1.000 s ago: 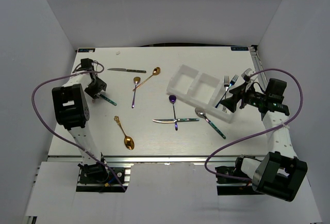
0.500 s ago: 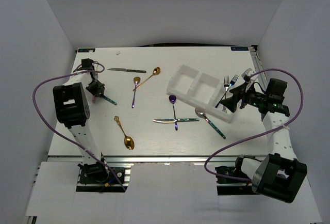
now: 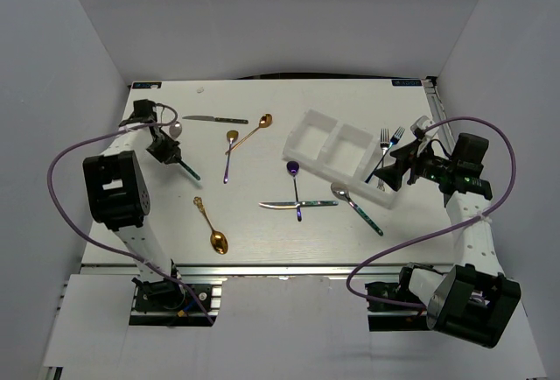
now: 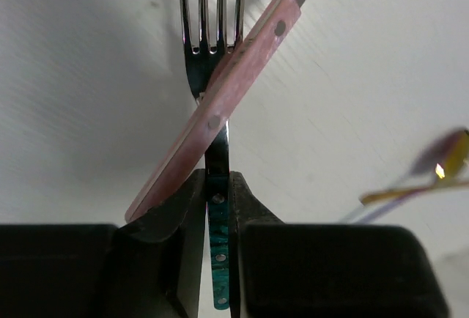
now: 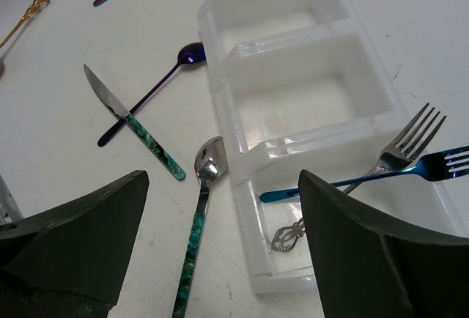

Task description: Sort the eating utensils into containers

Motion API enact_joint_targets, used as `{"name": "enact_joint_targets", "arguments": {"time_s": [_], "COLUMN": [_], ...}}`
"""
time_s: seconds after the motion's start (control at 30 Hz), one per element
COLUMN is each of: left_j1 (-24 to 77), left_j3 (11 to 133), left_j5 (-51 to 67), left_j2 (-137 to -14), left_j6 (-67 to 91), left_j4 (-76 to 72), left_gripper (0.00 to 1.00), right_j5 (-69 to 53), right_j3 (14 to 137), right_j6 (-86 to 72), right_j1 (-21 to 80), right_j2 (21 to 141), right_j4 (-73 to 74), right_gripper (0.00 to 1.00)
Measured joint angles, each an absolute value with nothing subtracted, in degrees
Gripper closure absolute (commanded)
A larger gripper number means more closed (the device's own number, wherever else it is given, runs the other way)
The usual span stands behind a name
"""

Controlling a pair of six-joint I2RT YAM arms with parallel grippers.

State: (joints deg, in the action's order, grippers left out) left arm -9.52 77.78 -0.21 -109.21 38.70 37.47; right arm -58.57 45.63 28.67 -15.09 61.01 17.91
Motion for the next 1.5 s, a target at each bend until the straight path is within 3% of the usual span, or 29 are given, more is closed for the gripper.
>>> {"name": "enact_joint_targets", "arguments": {"time_s": [0.47,0.77,1.0,1.2,1.5], "left_j1": [-4.0,0.4,10.0,23.4,42.2], "left_j3": [69.9,66.8,67.1,70.4,95.1], "left_j5": [19.3,23.2,26.7,31.2,31.6], "left_j2": [-93.8,-87.5,-84.8,-90.8,-118.0], "left_j6": [39.0,39.9,39.8,39.4,37.3], "left_j4": [34.1,33.7,27.9,15.8,1.0], "left_gripper": [1.0,1.0,1.0,1.0,1.0], "right_j5": [-58.2,-57.7,-57.3,-57.2,-57.4], "right_j3": [45.6,45.6,45.6,45.5,43.3], "right_j6": [28.5,28.4,28.0,27.2,23.0], "right_j1": [-15.5,-16.1,-16.5,-18.4,-26.5], "right_j2": [60.6,60.6,60.6,59.7,54.2], "right_j4": [17.8,17.4,16.4,15.4,9.7], "right_gripper": [0.11,0.11,0.11,0.11,0.11]}}
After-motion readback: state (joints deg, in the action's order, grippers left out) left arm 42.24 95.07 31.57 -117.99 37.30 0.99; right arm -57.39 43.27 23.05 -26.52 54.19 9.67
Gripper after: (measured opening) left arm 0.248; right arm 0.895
